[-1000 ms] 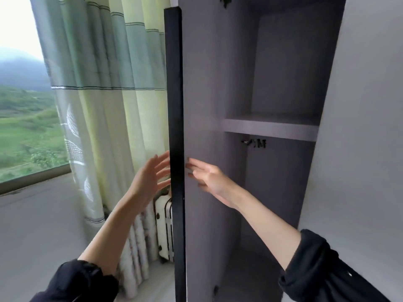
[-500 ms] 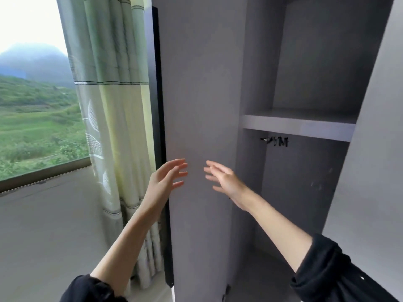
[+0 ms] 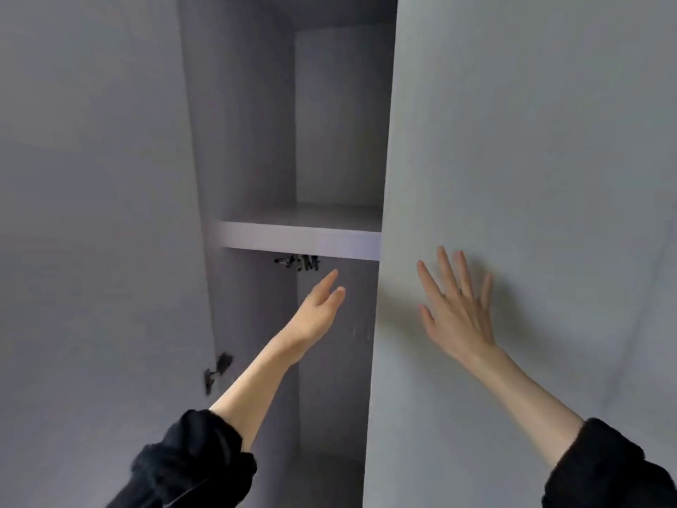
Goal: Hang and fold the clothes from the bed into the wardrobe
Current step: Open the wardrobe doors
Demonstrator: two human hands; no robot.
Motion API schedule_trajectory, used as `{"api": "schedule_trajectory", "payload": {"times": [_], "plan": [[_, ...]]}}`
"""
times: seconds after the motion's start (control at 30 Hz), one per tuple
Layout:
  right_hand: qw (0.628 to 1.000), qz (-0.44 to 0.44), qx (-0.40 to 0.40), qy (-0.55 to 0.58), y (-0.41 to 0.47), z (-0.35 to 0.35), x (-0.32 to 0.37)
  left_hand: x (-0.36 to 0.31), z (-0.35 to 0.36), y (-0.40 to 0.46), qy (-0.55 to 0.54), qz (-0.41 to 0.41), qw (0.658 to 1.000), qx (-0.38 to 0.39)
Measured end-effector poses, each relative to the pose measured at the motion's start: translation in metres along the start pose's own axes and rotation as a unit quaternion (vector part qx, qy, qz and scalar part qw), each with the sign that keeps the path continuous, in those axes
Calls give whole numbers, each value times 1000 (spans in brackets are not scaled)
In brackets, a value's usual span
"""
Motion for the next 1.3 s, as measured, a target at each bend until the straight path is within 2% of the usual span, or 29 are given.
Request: {"api": "schedule_trajectory", "payload": {"times": [0.1,0.2,0.37,0.47,0.57,0.67,0.8,0.93,1.03,1.17,1.3], "plan": [[999,12,28,-30,2,17,-38,-24,44,53,-30,12,999,18],[998,5,32,-53,1,24,-51,-35,74,91,-108,26,992,52],[999,-15,37,-26,-3,22,-51,-32,69,93,-173,36,984,18],[999,-6,34,38,-16,14,-46,-33,62,72,-225,35,974,16],[983,38,7,182,-41,-4,-30,-37,60,37,-256,41,965,30],[957,80,-31,278,-67,-30,-14,-51,60,-2,-255,64,961,82],[922,143,-43,358,-111,-60,-2,-70,73,-61,-209,99,953,195],[863,202,-60,459,-157,-102,-6,-92,103,-114,-208,114,929,283],[835,255,-74,481,-206,-139,-23,-111,139,-153,-212,116,903,355],[808,311,-68,496,-263,-178,-46,-141,189,-193,-175,146,888,400],[809,351,-42,469,-310,-203,-81,-164,250,-233,-135,159,883,420]]}}
Point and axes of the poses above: each hand's wrist, its own y-axis towards the middle knuckle, its own z-axis out of the palm, x = y × z, the point moved 9 cm from there along y, towards the middle knuckle, and after that the axes turned 2 degrees about -z, right-handed, at the moved point
